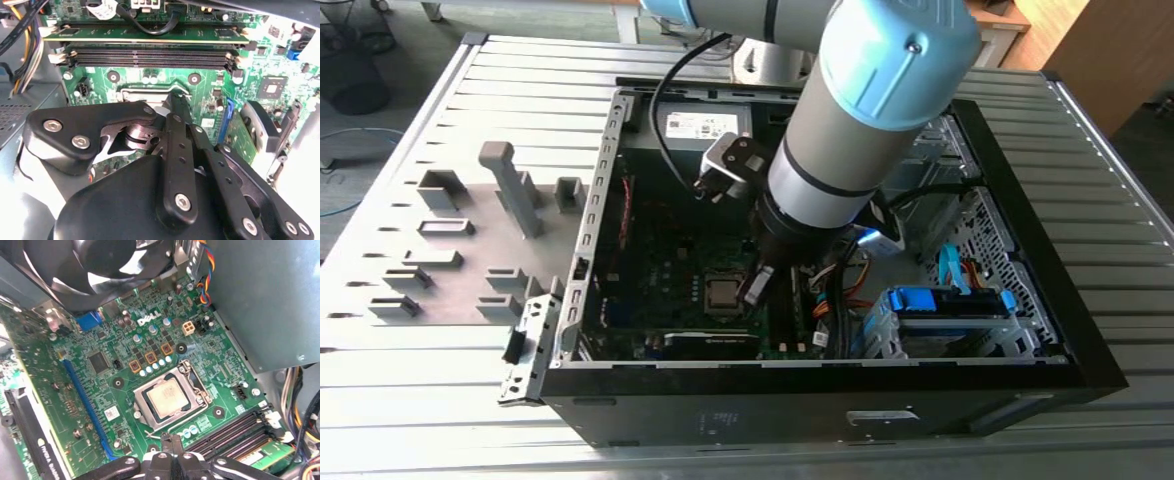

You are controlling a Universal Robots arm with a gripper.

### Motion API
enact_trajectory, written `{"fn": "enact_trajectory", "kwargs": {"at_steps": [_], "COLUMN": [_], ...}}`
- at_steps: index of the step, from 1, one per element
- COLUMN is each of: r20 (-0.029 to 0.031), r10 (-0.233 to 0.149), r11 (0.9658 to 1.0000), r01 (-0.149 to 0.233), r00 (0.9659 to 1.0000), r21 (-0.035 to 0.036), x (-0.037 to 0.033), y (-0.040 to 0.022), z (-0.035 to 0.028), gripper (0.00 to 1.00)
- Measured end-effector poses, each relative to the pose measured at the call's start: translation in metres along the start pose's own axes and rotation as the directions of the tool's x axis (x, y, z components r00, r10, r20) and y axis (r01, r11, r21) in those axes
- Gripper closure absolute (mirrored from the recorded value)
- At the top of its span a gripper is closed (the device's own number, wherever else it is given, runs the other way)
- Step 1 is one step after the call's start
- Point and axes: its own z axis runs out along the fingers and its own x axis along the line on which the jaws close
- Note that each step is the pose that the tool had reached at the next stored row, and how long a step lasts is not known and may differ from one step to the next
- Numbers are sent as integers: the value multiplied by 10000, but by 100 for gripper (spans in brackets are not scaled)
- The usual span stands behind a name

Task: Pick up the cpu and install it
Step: 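Install the first cpu locking lever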

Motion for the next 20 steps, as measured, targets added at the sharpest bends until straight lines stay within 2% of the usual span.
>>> {"fn": "enact_trajectory", "kwargs": {"at_steps": [3,5,20], "r20": [4,1,1], "r10": [0,4,5], "r11": [10000,10000,10000], "r01": [0,-4,-5], "r00": [10000,10000,10000], "r21": [-1,0,0], "x": [0,1,1], "y": [1,8,10], "z": [-7,-50,-61], "gripper": [89,89,89]}}
